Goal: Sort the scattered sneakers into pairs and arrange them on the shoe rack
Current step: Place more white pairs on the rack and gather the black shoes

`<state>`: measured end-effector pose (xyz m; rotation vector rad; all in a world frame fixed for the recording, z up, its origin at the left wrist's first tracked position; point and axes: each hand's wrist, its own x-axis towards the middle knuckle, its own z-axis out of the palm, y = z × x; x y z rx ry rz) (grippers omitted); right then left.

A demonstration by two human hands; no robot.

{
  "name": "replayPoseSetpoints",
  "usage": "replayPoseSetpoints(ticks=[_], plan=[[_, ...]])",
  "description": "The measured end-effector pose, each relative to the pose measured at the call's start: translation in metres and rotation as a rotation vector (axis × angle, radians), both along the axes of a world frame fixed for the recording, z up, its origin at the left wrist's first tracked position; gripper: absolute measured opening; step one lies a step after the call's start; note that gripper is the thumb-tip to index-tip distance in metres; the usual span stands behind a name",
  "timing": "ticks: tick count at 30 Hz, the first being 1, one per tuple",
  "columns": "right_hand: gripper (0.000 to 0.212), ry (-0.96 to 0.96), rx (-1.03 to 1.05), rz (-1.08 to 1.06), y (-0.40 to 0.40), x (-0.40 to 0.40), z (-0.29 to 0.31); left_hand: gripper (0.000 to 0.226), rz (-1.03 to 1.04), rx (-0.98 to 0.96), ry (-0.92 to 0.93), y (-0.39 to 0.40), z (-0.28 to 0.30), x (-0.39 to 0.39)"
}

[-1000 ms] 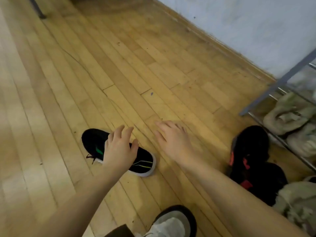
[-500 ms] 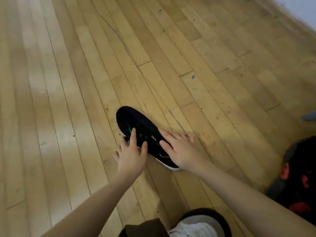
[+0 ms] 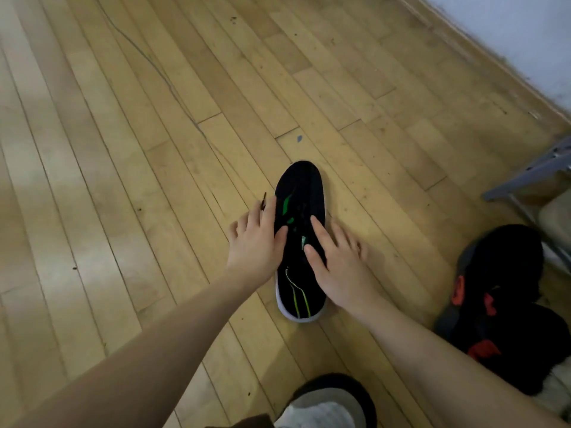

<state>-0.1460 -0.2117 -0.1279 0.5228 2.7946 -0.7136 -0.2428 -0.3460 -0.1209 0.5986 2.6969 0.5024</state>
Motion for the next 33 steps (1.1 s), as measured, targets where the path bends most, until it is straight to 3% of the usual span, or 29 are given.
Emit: replayPoseSetpoints(ticks=[2, 4, 8, 12, 16, 23, 33], plan=[[0.067, -0.011, -0.034, 0.018, 0.002, 0.000, -0.003, 0.053, -0.021, -0.142, 0.041, 0.007, -0.004, 0.006], [0.066, 0.014, -0.090, 0.016, -0.001, 0.001, -0.006, 0.050, -0.048, -0.103, 0.023, 0.008, -0.009, 0.011], [0.058, 0.115, -0.200, -0.036, -0.005, 0.003, -0.004, 0.047, -0.070, 0.133, -0.062, 0.006, -0.009, 0.014], [0.053, 0.247, -0.459, -0.155, -0.005, 0.013, 0.002, 0.047, -0.013, 0.420, -0.244, 0.014, 0.001, 0.020], [0.052, 0.342, -0.546, -0.266, 0.005, 0.025, 0.011, 0.046, -0.001, 0.559, -0.187, 0.030, 0.011, 0.031], [0.052, 0.409, -0.484, -0.420, 0.049, 0.060, 0.048, 0.045, -0.086, 0.666, -0.140, 0.082, 0.041, 0.061], [0.051, 0.439, -0.280, -0.734, 0.106, 0.167, 0.076, 0.042, -0.443, 0.743, -0.194, 0.179, 0.056, 0.134]])
